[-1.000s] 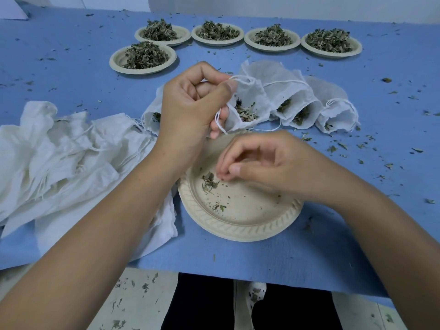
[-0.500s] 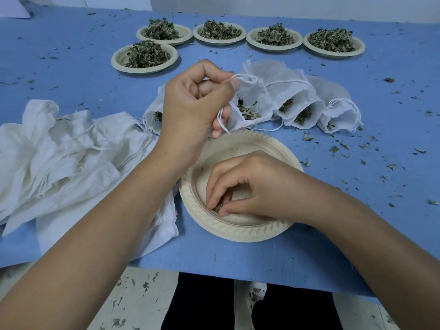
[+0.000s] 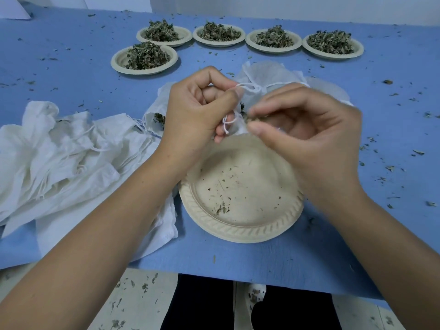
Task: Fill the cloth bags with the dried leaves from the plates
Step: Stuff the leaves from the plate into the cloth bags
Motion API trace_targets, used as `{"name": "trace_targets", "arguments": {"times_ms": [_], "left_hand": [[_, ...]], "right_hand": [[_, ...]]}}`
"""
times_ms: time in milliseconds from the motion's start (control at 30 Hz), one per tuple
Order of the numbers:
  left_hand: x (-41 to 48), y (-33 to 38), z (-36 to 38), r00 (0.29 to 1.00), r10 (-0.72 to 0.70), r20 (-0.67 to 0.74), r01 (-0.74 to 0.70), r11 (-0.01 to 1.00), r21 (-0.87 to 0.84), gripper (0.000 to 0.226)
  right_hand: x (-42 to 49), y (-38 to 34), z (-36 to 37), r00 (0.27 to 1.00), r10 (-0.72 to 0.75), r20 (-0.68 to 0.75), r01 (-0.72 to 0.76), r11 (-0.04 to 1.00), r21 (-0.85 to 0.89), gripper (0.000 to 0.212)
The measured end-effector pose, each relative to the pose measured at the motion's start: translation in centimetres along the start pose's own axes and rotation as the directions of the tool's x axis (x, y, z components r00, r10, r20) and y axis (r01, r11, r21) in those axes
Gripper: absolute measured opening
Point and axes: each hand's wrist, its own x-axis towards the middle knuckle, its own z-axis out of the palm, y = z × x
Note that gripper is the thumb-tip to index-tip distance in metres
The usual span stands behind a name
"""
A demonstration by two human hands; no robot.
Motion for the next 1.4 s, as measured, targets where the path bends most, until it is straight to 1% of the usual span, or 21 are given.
{"name": "trace_targets", "arguments": {"times_ms": [67, 100, 167, 200, 333, 500, 567, 633, 700, 733, 800, 833, 900, 967, 1000, 1100, 1133, 1200, 1233, 1300, 1400], "left_hand": [[-0.1, 0.0, 0.0, 1.000, -0.007, 0.022, 0.006, 1.000, 0.023, 0.019], [-0.2, 0.0, -0.1, 0.999, -0.001, 0.036, -0.001, 0.999, 0.048, 0.017], [-0.4, 0.0, -0.1, 0.998, 0.022, 0.065, -0.028, 0.996, 0.082, 0.016], [-0.4, 0.0, -0.2, 0.997, 0.034, 0.071, -0.040, 0.995, 0.093, 0.015], [-0.8, 0.1, -0.1, 0.991, 0.089, 0.097, -0.106, 0.979, 0.175, 0.018], [-1.2, 0.3, 0.7, 0.963, 0.132, 0.233, -0.190, 0.950, 0.246, 0.014], [-1.2, 0.9, 1.0, 0.951, 0.176, 0.255, -0.244, 0.933, 0.264, 0.011], [-0.6, 2.0, 1.0, 0.929, 0.256, 0.266, -0.327, 0.906, 0.268, 0.011], [1.1, 3.3, 0.5, 0.931, 0.304, 0.202, -0.345, 0.914, 0.216, 0.011], [2.4, 3.8, -0.1, 0.951, 0.288, 0.111, -0.304, 0.935, 0.182, 0.011], [5.8, 3.8, -2.2, 0.970, 0.181, -0.160, -0.158, 0.977, 0.145, 0.012], [7.5, 3.4, -3.7, 0.946, 0.108, -0.304, -0.061, 0.985, 0.158, 0.014], [10.4, 1.7, -7.0, 0.848, -0.011, -0.530, 0.153, 0.963, 0.224, 0.017], [12.2, -0.5, -10.0, 0.746, -0.123, -0.655, 0.360, 0.901, 0.241, 0.018], [12.5, -1.5, -11.0, 0.702, -0.181, -0.689, 0.450, 0.862, 0.233, 0.013], [12.9, -4.0, -13.0, 0.607, -0.327, -0.724, 0.629, 0.755, 0.187, 0.042], [13.1, -4.5, -13.3, 0.595, -0.329, -0.733, 0.631, 0.756, 0.173, 0.041], [13.5, -4.7, -13.5, 0.578, -0.329, -0.747, 0.594, 0.797, 0.109, 0.025], [13.7, -4.5, -13.4, 0.565, -0.341, -0.751, 0.575, 0.816, 0.062, 0.012], [14.2, -4.4, -13.6, 0.563, -0.398, -0.724, 0.532, 0.845, -0.051, 0.008], [14.8, -4.7, -13.9, 0.592, -0.467, -0.657, 0.498, 0.853, -0.157, 0.035]], "right_hand": [[0.2, 0.4, -0.6, 0.988, -0.099, -0.120, 0.070, 0.972, -0.222, 0.023], [0.3, 0.7, -0.7, 0.983, -0.143, -0.116, 0.097, 0.938, -0.333, 0.016], [0.3, 1.1, -0.6, 0.978, -0.209, -0.008, 0.174, 0.835, -0.521, 0.005], [0.2, 1.4, -0.4, 0.976, -0.208, 0.060, 0.204, 0.790, -0.578, 0.007], [0.1, 1.6, 0.0, 0.936, -0.062, 0.345, 0.299, 0.657, -0.693, 0.025], [0.6, 2.0, -0.1, 0.908, -0.028, 0.419, 0.383, 0.464, -0.799, 0.026], [1.2, 1.9, -0.3, 0.916, -0.084, 0.393, 0.390, 0.417, -0.821, 0.026], [2.2, 1.5, -0.8, 0.917, -0.231, 0.326, 0.395, 0.398, -0.828, 0.029], [3.6, 1.1, -1.2, 0.897, -0.381, 0.226, 0.381, 0.404, -0.832, 0.023], [4.5, 1.2, -1.4, 0.883, -0.439, 0.165, 0.358, 0.405, -0.841, 0.022], [6.3, 1.6, -1.2, 0.874, -0.483, 0.048, 0.280, 0.421, -0.863, 0.024], [7.0, 1.9, -0.8, 0.887, -0.461, 0.002, 0.228, 0.435, -0.871, 0.025], [7.5, 2.9, -0.1, 0.933, -0.358, -0.028, 0.136, 0.422, -0.896, 0.024], [7.3, 4.3, 0.1, 0.976, -0.219, 0.015, 0.097, 0.371, -0.923, 0.018], [7.3, 4.9, 0.1, 0.990, -0.135, 0.036, 0.082, 0.354, -0.931, 0.017], [7.1, 5.9, 0.1, 0.993, 0.106, 0.045, 0.008, 0.325, -0.946, 0.028], [6.8, 6.2, 0.0, 0.991, 0.128, 0.043, -0.002, 0.334, -0.942, 0.032], [6.4, 6.2, 0.0, 0.985, 0.172, 0.020, -0.041, 0.343, -0.938, 0.043], [6.2, 6.1, -0.1, 0.983, 0.185, 0.002, -0.064, 0.352, -0.934, 0.047], [6.4, 5.9, -0.3, 0.984, 0.167, -0.058, -0.120, 0.391, -0.913, 0.050], [6.7, 5.3, -0.3, 0.976, 0.043, -0.212, -0.208, 0.452, -0.868, 0.046]]}}
